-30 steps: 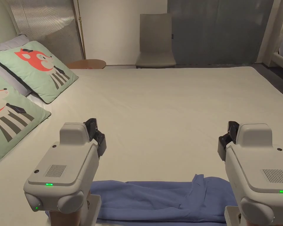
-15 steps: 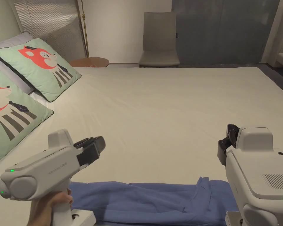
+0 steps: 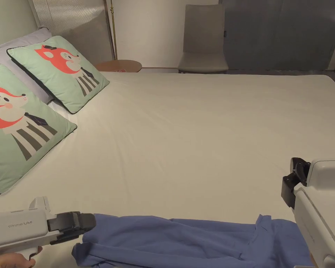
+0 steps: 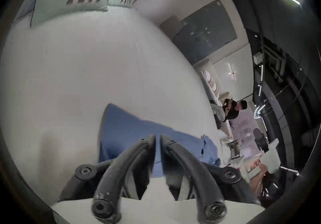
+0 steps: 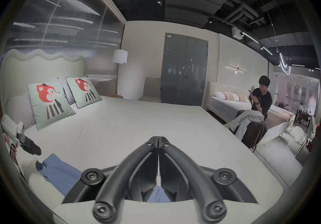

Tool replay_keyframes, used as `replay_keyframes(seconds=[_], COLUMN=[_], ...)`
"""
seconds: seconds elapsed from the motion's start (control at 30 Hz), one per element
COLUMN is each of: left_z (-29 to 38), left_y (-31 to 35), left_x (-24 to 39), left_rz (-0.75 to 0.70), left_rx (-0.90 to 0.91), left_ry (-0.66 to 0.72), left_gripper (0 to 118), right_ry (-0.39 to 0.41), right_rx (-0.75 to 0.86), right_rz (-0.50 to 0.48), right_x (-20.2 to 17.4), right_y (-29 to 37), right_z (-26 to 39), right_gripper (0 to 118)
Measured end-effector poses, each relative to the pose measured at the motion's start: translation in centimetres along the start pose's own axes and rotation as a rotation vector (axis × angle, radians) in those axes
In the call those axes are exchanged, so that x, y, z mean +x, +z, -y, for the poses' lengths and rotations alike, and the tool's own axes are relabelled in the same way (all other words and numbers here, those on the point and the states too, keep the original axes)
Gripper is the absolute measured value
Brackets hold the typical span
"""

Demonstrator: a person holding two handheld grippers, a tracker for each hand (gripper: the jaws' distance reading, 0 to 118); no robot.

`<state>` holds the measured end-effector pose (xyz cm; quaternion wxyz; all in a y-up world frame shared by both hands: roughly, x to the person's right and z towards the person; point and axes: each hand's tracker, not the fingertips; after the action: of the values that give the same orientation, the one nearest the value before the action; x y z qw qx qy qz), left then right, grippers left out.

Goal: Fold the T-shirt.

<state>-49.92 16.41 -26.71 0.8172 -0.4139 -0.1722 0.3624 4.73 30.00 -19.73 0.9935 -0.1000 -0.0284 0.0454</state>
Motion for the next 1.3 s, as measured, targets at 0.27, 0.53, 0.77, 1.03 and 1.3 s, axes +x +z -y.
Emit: replay_keyframes(seconds=[0.27, 0.53, 0.77, 1.03, 1.3], left_z=[0.1, 1.2, 1.9, -0.8, 1.2], left_y=[-1.5, -4.9, -5.8, 0.6, 0.6], left_x=[-5.0, -5.7, -3.3, -2.0, 7.9], left_rz=[-0.017, -0.008, -0.117, -0.232, -0.355], left_rx=[-0.029, -0.064, -0.034, 0.050, 0.033], left_ry=[0.071, 0.059, -0.057, -0.160, -0.231], left_gripper=[98, 53, 7, 6, 6], right_ry=[0.015, 0.017, 0.004, -0.018, -0.039], right_rx=[-0.050, -0.077, -0.072, -0.043, -0.038], right_rz=[-0.012, -0.005, 0.005, -0.001, -0.026], right_x=[-0.6, -0.1, 0.9, 1.6, 1.4], right_y=[-1.3, -1.2, -0.8, -0.2, 0.5], right_z=[1.8, 1.8, 1.4, 1.0, 1.3], right_gripper=[0, 0, 0, 0, 0])
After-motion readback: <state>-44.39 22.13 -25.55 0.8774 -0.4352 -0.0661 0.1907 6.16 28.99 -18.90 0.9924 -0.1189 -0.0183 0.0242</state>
